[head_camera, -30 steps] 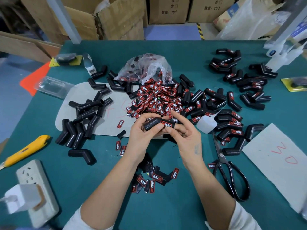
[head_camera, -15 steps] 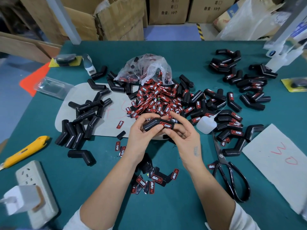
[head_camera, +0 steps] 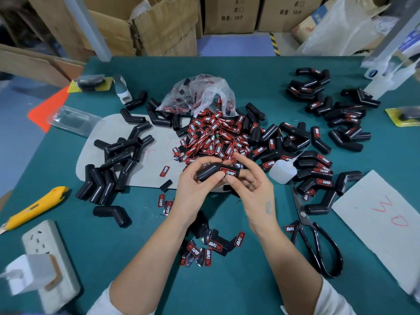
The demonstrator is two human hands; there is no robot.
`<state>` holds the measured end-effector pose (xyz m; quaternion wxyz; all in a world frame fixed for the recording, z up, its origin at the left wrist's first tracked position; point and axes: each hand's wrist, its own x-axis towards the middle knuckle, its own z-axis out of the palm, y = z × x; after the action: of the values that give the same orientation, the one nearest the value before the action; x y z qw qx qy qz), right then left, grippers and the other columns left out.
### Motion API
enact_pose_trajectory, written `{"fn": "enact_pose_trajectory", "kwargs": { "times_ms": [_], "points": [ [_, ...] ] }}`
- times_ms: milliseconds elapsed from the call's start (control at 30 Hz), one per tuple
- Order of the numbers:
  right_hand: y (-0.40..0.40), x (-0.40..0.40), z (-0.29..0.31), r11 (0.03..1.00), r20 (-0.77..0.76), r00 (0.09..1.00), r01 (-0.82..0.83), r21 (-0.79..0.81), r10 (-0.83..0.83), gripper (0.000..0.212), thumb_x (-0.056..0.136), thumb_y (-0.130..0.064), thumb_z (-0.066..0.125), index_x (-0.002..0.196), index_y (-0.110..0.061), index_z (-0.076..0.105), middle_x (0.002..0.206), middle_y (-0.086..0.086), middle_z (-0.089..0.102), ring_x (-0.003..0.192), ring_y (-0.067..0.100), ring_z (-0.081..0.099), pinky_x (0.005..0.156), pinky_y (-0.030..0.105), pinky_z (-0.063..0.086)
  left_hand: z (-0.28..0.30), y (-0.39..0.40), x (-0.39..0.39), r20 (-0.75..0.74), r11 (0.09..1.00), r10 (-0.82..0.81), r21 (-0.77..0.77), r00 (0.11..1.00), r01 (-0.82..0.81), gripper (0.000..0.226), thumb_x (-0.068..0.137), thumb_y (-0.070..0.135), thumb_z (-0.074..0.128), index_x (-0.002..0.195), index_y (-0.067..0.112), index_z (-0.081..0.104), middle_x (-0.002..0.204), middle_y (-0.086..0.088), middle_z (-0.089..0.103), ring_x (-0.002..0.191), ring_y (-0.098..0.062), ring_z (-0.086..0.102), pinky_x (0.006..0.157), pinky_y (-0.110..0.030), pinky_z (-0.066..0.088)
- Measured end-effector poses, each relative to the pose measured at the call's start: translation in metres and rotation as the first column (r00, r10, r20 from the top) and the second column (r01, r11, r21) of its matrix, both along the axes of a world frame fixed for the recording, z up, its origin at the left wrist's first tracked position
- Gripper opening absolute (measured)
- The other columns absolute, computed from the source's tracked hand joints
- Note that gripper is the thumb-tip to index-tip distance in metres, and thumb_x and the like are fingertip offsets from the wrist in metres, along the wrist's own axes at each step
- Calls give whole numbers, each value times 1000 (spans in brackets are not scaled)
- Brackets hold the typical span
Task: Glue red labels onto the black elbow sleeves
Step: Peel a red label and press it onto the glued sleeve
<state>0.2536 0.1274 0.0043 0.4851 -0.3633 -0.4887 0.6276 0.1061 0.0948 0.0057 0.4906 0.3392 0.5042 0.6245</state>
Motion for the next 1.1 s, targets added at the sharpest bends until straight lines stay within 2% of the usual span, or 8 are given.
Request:
{"fn": "enact_pose_trajectory", "kwargs": {
  "times_ms": [267,433,600,700,800,900,1033,1100],
  "points": [
    [-1,-1,-1,998,-4,1000,28,-52,-28,53,90,-15,79,136,-39,67,89,-2,75,90,11,68,88,18,51,0,-1,4,-7,997,-28,69,1000,28,27,97,1,71,113,23,73,123,-8,77,115,-26,74,91,-31,61],
    [0,-1,-3,998,0,1000,-10,-57,10,56,93,-17,75,142,-40,62,97,5,78,99,20,70,100,34,52,2,-2,0,19,999,-13,37,1000,12,21,98,5,71,116,15,71,123,-9,77,104,-25,77,87,-31,62],
    [0,1,-1,998,17,999,-44,-51,45,52,96,-16,71,142,-38,63,108,10,80,108,25,73,110,47,51,4,-1,-3,17,1000,-6,3,1000,6,23,91,22,76,113,24,73,124,-10,76,98,-26,77,90,-39,62],
    [-1,2,1,999,41,998,-48,-25,49,52,97,-16,71,144,-37,61,109,9,79,107,21,71,104,38,52,2,-1,-5,-39,1000,-17,16,999,18,23,94,13,74,113,25,73,124,-7,76,105,-25,75,91,-40,62],
    [-1,1,3,999,46,998,-33,-13,33,55,94,-14,74,143,-36,61,112,7,78,104,14,71,96,24,53,0,-1,-7,-126,999,-21,24,992,24,29,93,5,74,113,26,74,120,-4,77,111,-22,73,82,-37,63],
    [-2,0,5,1000,49,999,-14,-6,14,52,92,-14,75,138,-37,65,111,6,79,102,13,72,93,23,54,0,-2,-6,-133,998,-29,44,991,35,33,93,-1,73,113,26,74,120,-4,77,110,-20,73,77,-30,63],
    [-2,0,5,1000,58,998,10,-3,-10,48,90,-16,77,130,-41,70,103,6,79,97,14,71,91,26,55,-1,-3,-5,-102,997,-60,47,993,65,29,92,4,75,114,24,74,123,-8,75,116,-29,71,88,-46,64],
    [-1,0,5,1000,54,998,17,-1,-17,46,90,-17,78,129,-40,70,101,7,79,96,15,72,91,26,56,0,-3,-5,-87,996,-66,48,994,70,28,93,3,74,115,20,74,123,-9,75,115,-29,72,89,-44,64]
  ]
}}
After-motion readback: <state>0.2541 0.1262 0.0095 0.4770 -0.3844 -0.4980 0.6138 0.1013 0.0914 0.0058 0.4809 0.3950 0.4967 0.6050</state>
